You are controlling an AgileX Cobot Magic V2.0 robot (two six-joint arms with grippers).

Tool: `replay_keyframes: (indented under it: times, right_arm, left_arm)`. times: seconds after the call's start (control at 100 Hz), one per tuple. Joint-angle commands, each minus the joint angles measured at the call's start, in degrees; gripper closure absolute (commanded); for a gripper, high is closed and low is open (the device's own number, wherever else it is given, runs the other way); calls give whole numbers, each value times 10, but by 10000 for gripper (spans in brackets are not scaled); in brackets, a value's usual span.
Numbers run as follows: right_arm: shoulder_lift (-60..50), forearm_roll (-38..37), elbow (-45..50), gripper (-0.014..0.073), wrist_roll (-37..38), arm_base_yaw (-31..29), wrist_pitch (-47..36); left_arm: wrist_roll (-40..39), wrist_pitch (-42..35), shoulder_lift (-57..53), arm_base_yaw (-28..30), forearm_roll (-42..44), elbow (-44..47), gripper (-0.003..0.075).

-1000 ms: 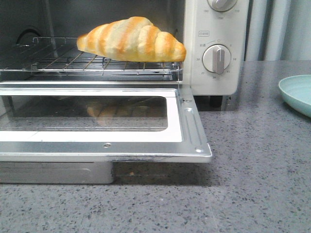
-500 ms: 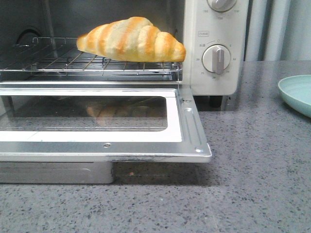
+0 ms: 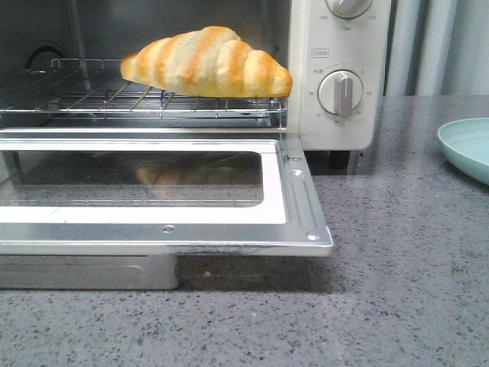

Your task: Put bread in oven

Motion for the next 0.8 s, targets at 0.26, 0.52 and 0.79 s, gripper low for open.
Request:
replay_keyframes:
  times: [0.26,0.52,0.79]
  right_arm:
    - [-12,-9,8,664,1,0,-15]
    - [-12,-9,8,664,1,0,-15]
    - [-12,-9,8,664,1,0,-15]
  left_arm:
    - [1,-32,-17,-5,-6,14,741]
    - [1,-34,-17,-5,-6,14,741]
    - [1,-34,-17,-5,-6,14,741]
